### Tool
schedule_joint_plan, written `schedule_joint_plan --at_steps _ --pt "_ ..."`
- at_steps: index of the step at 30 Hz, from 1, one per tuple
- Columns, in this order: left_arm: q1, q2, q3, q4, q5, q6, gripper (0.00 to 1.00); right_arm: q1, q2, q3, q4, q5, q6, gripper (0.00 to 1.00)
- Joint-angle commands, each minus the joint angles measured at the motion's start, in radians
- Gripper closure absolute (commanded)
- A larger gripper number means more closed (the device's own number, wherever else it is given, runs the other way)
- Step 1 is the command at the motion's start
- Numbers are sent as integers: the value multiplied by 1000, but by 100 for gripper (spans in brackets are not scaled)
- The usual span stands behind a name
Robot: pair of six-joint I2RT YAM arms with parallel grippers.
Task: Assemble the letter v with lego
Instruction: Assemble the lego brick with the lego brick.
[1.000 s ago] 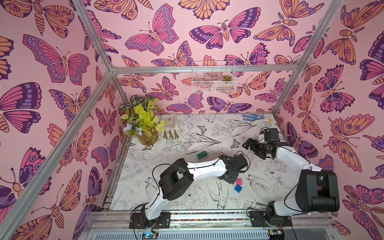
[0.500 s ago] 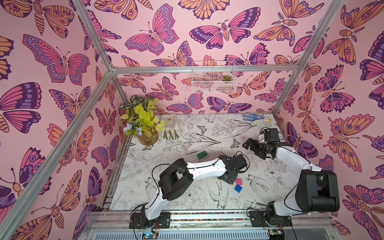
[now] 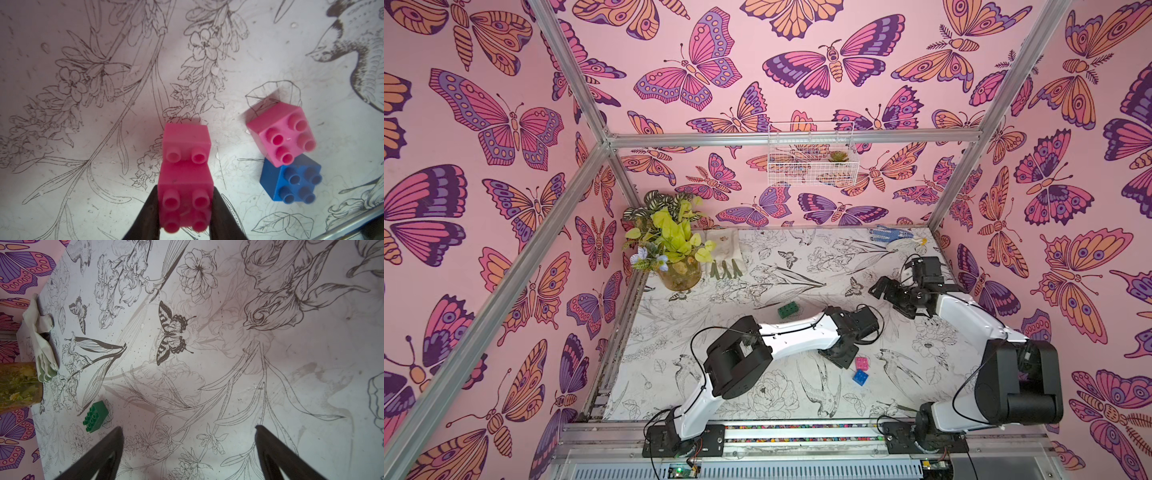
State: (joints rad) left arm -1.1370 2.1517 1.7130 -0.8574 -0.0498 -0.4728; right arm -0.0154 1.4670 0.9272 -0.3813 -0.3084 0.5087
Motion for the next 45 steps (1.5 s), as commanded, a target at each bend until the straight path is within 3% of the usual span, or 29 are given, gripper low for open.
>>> schedule_joint_plan --at_steps 1,27,45 --pt "8 64 5 -78 -11 14 78 -4 -5 11 2 -6 -2 1" --pt "23 100 -35 -106 4 19 78 -4 6 10 5 -6 -7 1" --pt "10 138 3 -150 -73 45 78 -4 7 10 8 -7 -6 1"
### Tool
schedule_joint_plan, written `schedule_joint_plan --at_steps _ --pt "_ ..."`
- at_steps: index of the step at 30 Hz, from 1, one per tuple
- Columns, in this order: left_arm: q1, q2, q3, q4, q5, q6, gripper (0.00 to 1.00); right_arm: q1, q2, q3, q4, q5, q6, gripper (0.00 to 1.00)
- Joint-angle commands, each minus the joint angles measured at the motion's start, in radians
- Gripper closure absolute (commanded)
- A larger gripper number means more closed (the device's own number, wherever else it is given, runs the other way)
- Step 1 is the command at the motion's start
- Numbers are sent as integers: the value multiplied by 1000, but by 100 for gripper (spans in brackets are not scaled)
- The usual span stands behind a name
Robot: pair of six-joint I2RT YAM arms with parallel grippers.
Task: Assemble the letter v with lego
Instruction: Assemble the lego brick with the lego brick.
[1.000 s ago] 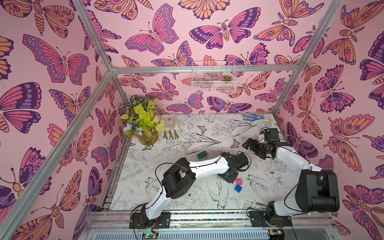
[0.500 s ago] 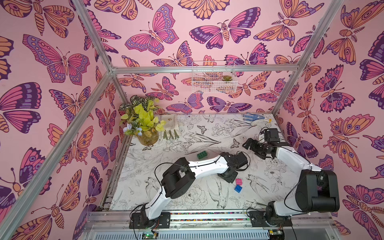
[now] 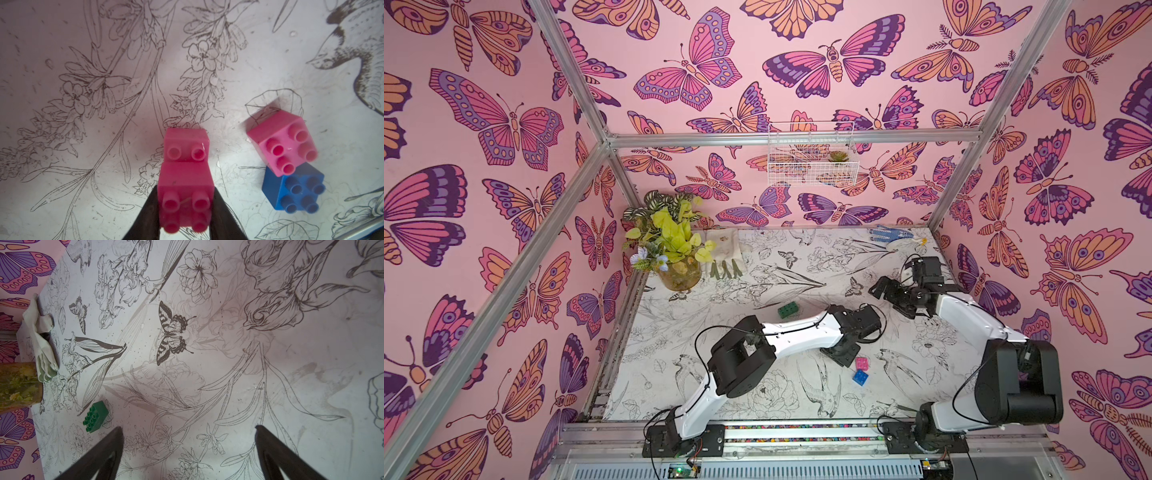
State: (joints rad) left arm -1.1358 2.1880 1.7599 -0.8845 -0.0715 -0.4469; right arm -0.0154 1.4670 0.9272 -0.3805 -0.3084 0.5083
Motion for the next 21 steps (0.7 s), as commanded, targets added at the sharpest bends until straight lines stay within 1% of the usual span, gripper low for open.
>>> schedule_joint_plan --at_steps 1,6,13,21 --pt "8 104 -42 -124 -44 25 78 -4 7 9 8 -8 -5 1" --pt "8 114 -39 -132 -29 22 78 -4 7 7 9 -7 -5 1" --pt "15 112 -41 -133 26 -68 78 -4 12 8 12 -10 -5 1" --pt "17 104 -52 -134 36 -127 78 -4 10 9 8 -8 -10 1"
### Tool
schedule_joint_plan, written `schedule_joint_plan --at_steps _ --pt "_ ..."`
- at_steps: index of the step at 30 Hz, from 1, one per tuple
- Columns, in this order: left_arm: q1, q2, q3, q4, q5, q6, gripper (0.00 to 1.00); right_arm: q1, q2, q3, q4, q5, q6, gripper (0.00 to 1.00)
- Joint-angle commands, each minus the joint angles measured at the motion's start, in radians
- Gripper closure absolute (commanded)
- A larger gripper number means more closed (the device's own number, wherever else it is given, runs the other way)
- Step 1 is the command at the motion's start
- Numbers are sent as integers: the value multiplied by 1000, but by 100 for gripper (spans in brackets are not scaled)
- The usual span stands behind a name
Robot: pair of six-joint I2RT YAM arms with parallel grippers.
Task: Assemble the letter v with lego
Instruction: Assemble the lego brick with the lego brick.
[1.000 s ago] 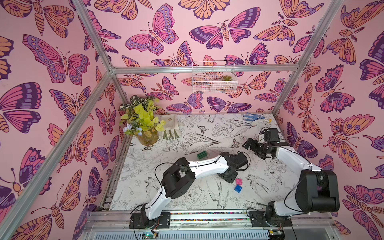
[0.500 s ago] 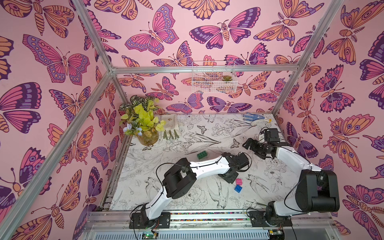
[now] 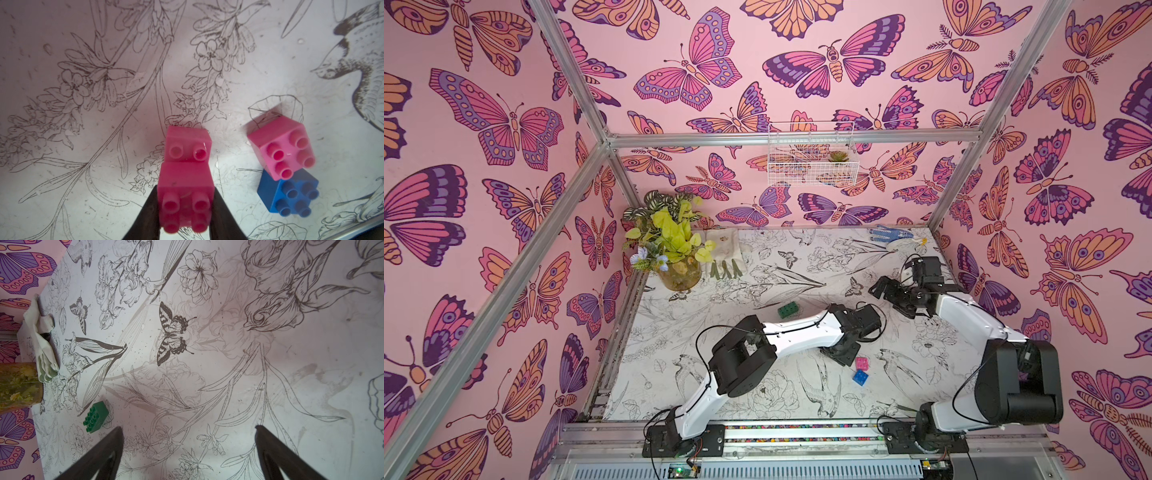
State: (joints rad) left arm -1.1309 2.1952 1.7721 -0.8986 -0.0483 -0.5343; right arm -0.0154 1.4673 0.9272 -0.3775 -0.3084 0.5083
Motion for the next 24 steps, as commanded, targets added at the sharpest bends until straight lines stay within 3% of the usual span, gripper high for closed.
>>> schedule_joint_plan --at_steps 1,8,16,24 --pt "10 92 -72 -119 10 -45 78 -4 11 9 5 -9 -9 1" --pt "15 67 -97 -144 11 1 78 -4 10 7 3 -6 -12 1" --pt "20 43 -108 -168 45 153 77 -4 11 5 9 -7 -13 1" --pt "43 62 -87 -165 73 180 77 -4 14 7 9 -10 -13 1"
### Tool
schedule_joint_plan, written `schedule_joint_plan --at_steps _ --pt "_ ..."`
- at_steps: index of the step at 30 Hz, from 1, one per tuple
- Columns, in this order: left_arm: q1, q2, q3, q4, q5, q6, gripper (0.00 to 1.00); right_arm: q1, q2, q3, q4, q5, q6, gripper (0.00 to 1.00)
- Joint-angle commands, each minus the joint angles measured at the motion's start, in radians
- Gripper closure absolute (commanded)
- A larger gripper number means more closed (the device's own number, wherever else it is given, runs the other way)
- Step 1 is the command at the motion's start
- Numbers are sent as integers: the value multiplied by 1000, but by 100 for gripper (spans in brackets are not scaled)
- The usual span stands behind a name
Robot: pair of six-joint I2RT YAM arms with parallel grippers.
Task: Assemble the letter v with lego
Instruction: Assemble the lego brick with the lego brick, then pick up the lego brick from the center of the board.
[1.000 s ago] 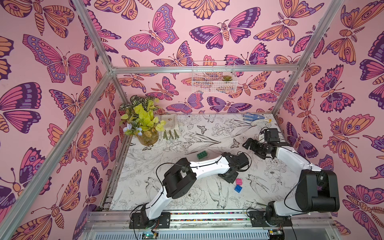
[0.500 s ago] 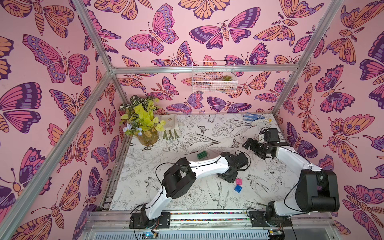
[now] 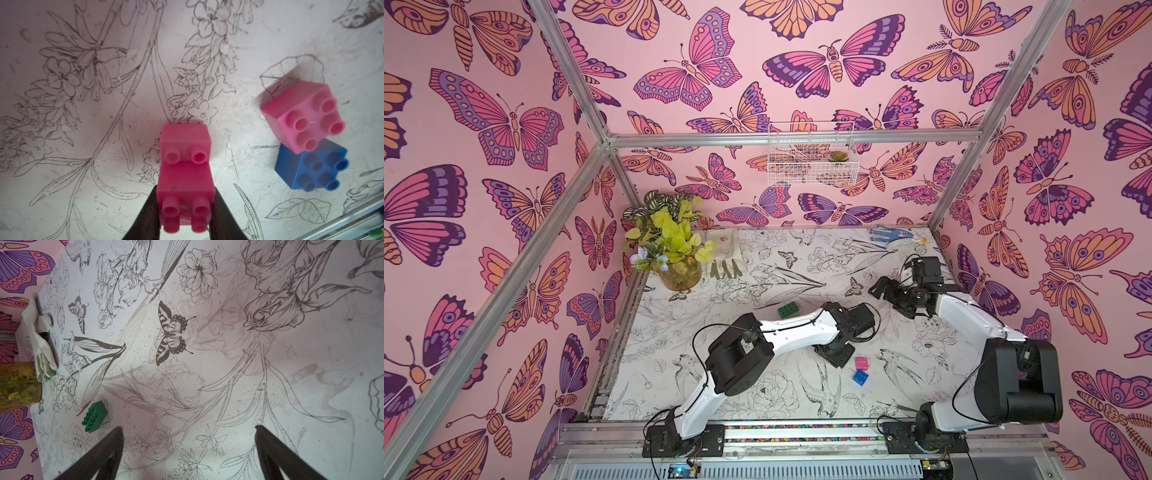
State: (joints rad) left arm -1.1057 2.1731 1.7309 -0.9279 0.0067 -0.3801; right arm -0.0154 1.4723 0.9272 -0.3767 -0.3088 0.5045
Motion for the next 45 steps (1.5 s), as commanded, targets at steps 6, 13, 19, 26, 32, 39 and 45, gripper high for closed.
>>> schedule_joint_plan --at_steps 6,13,19,26,32,39,45 --pt "20 122 9 -135 50 36 77 -4 10 4 9 -11 -9 1" --pt "20 112 19 -136 25 6 67 -4 13 4 12 -12 -10 1" --pt "20 85 36 -137 0 -20 44 -4 13 4 12 -13 -9 1" --pt "16 51 59 -135 -31 -34 24 -4 10 2 13 -16 -9 1" --pt "9 43 95 -128 -54 -15 23 -4 8 2 11 -16 -9 1" --pt "8 71 133 -117 -47 4 27 -4 8 2 11 -19 -10 1" --pt "9 86 118 -107 -47 4 35 -4 8 1 12 -19 -10 1"
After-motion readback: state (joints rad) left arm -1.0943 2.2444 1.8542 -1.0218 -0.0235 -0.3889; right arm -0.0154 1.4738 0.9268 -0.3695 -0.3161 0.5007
